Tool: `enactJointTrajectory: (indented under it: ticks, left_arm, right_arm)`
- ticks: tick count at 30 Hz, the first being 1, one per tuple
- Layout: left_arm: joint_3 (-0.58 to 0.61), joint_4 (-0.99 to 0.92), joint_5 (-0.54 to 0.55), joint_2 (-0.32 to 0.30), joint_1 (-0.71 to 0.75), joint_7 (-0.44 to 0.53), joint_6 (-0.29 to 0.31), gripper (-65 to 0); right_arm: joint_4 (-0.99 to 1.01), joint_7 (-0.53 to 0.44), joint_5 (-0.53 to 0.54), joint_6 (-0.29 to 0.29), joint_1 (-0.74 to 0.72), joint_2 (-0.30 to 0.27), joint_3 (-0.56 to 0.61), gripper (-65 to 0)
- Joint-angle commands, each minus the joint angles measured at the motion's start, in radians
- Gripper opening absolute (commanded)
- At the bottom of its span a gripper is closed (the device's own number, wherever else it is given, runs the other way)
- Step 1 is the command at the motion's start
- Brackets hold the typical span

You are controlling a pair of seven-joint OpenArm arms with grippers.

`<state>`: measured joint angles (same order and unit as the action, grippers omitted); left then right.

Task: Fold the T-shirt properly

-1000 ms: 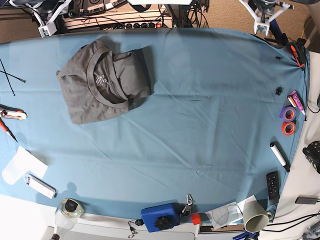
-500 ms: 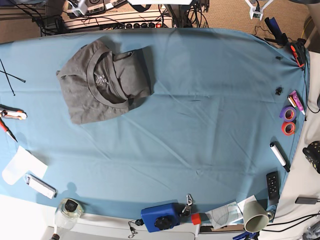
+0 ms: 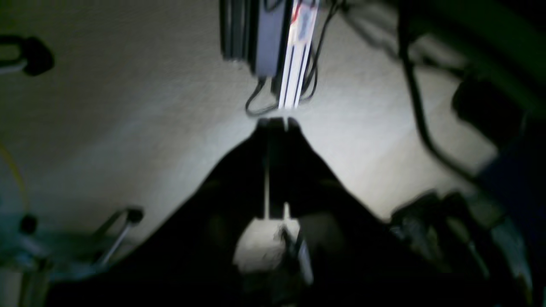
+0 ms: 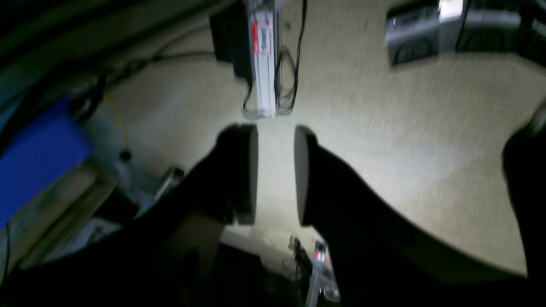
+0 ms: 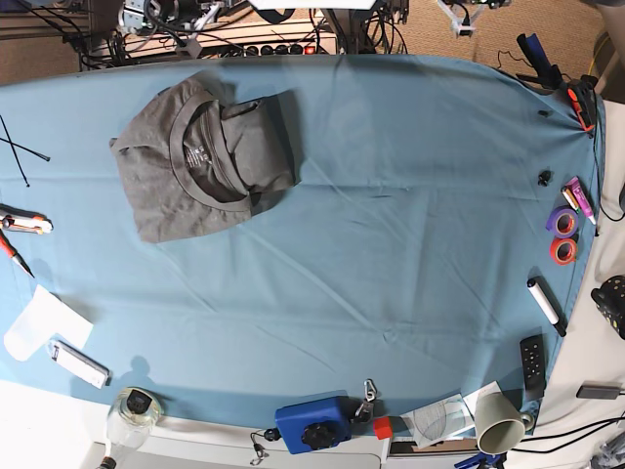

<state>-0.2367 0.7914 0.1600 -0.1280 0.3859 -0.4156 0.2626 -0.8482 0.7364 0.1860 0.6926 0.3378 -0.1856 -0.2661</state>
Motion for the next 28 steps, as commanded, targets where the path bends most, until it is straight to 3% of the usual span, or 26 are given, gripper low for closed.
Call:
enactJointTrajectory:
  ticks: [1, 6, 9, 13, 21, 28]
  left_arm:
    - [-0.002, -0.037, -0.021, -0.004, -0.009, 0.042, 0.005, -65.0]
    - [-0.002, -0.225, -0.130, -0.002, -0.084, 0.295, -0.053, -65.0]
    - [-0.002, -0.293, -0.142, 0.003, -0.110, 0.380, -0.087, -65.0]
    - [-0.002, -0.301, -0.141, 0.018, -0.118, 0.427, -0.089, -65.0]
    - [-0.002, -0.282, -0.142, 0.037, -0.117, 0.432, -0.079, -65.0]
    - [-0.002, -0.282, -0.142, 0.036, -0.117, 0.442, -0.079, -65.0]
  right_arm:
    - [0.025, -0.040, -0.017, 0.006, -0.019, -0.012, -0.003, -49.4]
    - [0.218, -0.327, -0.174, 0.005, -0.128, -0.017, 0.003, -49.4]
    - [0.329, -0.425, -0.215, -0.098, -0.199, -0.033, 0.046, -49.4]
    - [0.405, -0.509, -0.240, -0.206, -0.263, -0.056, 0.149, -49.4]
    - [0.404, -0.528, -0.235, -0.219, -0.294, -0.076, 0.293, -49.4]
    - [0.404, -0.530, -0.219, -0.219, -0.294, -0.075, 0.319, -49.4]
